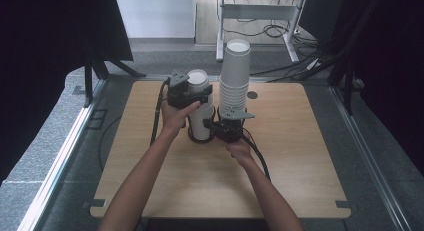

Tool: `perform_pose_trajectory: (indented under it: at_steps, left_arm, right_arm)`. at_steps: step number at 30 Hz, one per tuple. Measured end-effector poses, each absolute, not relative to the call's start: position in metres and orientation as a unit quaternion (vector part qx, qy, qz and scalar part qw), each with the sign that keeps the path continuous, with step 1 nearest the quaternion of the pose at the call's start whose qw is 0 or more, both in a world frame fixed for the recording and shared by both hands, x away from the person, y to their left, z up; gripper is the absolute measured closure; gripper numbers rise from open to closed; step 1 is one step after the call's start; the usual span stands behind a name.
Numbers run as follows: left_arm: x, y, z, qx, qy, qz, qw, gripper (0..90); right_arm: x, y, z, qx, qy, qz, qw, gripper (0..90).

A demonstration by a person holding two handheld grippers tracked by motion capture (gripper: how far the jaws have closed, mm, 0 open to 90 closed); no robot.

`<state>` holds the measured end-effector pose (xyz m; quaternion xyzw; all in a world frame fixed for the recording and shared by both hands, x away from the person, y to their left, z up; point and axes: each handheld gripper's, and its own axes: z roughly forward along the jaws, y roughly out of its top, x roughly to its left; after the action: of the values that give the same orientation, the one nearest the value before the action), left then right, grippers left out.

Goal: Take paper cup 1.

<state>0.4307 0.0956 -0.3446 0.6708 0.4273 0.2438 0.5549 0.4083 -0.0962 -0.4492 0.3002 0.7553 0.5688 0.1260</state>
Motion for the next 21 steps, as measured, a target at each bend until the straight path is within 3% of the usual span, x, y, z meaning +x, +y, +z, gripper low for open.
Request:
perform_pose_trajectory:
  at_steps: [12, 21]
  left_arm:
    - [0.407, 0.107, -0.305, 0.655, 0.393, 0.275, 0.584, 18.7]
    - [0.381, 0.117, -0.296, 0.667, 0.362, 0.3, 0.578, 18.7]
  right_arm:
    - [0.407, -0.096, -0.449, 0.302, 0.755, 0.568, 0.126, 86.5]
    - [0.402, -0.1, -0.444, 0.297, 0.755, 0.57, 0.133, 83.1]
